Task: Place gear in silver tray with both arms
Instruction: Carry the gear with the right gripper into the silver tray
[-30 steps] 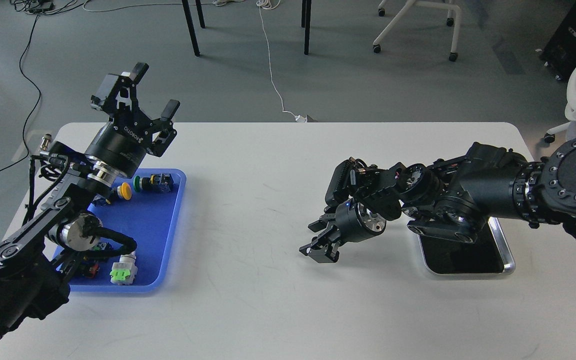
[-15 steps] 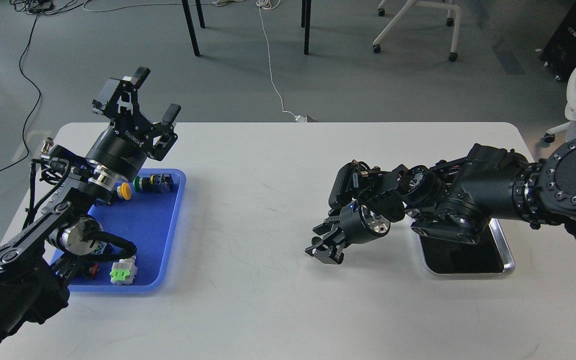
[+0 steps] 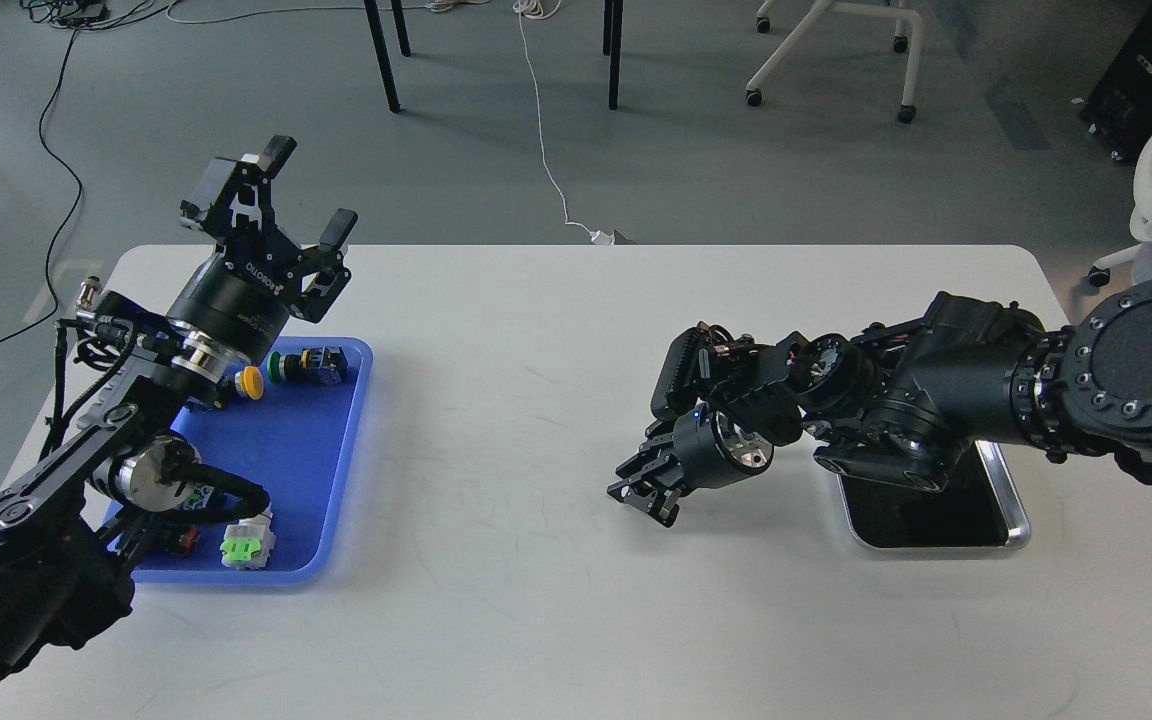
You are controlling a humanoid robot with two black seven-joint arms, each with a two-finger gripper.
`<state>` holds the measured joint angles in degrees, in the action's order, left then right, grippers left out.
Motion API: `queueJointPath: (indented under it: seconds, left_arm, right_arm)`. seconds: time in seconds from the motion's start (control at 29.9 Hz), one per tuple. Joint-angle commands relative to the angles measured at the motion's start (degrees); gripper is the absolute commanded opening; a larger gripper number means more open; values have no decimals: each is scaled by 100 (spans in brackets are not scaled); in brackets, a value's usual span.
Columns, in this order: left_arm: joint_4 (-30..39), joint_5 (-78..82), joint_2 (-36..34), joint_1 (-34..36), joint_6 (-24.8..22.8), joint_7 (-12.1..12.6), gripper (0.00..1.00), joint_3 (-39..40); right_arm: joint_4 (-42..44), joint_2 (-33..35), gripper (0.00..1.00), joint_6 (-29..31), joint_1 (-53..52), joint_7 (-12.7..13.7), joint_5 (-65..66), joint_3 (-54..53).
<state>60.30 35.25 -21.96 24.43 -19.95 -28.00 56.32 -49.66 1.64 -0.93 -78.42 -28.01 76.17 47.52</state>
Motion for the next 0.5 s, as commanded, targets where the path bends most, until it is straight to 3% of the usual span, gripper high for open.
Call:
queueJointPath:
  seconds: [0.0, 0.23, 0.47]
  left_arm:
    - [0, -1, -1, 0, 0, 0, 98, 2]
    - [0, -1, 8, 0, 0, 0, 98, -7]
    - [0, -1, 34, 0, 0, 0, 98, -7]
  right_arm:
    - [-34, 152, 15, -4, -76, 1, -14, -15]
    - [-61, 477, 15, -39, -120, 1, -31, -102]
    - [-781, 1837, 15, -4, -700, 1, 143, -59]
